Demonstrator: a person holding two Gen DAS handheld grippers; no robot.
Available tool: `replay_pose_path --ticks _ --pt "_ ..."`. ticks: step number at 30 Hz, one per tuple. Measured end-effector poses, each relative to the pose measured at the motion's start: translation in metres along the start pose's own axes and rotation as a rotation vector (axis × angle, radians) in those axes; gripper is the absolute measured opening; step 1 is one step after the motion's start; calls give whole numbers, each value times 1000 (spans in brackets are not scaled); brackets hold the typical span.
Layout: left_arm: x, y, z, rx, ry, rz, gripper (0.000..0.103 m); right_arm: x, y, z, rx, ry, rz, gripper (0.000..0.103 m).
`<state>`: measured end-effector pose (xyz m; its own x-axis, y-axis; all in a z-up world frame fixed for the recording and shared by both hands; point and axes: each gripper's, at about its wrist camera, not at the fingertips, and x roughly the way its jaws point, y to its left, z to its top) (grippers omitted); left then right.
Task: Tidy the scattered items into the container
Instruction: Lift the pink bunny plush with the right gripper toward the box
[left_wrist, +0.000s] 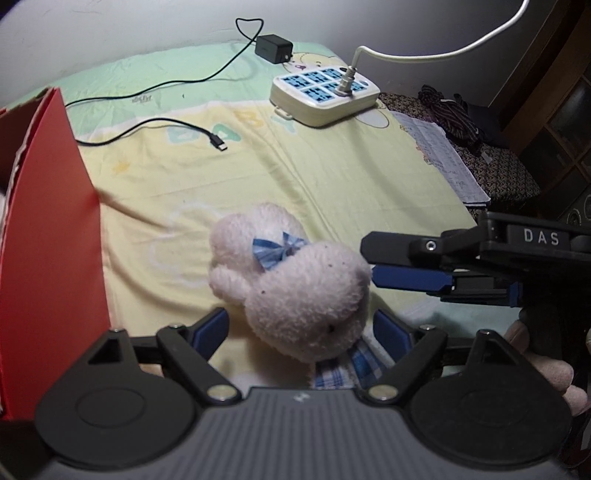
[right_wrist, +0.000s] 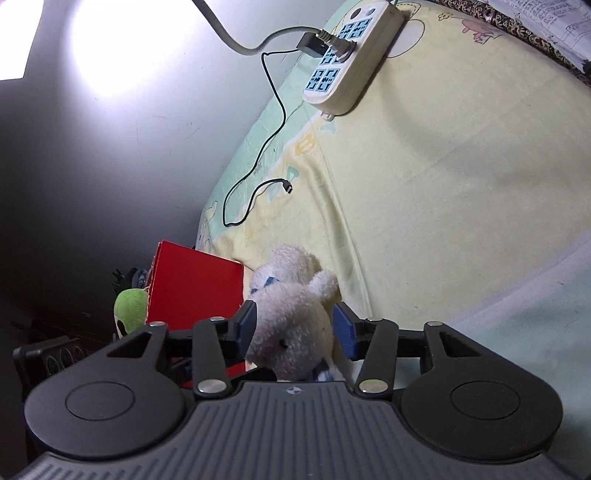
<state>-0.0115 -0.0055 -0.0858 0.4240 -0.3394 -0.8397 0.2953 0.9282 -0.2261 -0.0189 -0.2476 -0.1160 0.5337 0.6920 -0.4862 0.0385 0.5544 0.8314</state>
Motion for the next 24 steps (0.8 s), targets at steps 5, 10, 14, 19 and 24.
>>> replay_pose_path --ticks 5,10,14,19,24 --pt "6 3 4 -19 13 -16 78 23 3 7 6 60 8 54" --pt "9 -22 -1 67 6 -10 80 36 7 11 -17 98 11 55" --pt "5 -32 -1 87 -9 -35 83 46 25 21 -165 144 -33 61" --pt "-8 -50 -9 151 -9 -95 87 56 37 23 -292 233 -52 64" --pt "-14 -53 -20 199 24 -107 79 36 29 26 -266 186 -58 63"
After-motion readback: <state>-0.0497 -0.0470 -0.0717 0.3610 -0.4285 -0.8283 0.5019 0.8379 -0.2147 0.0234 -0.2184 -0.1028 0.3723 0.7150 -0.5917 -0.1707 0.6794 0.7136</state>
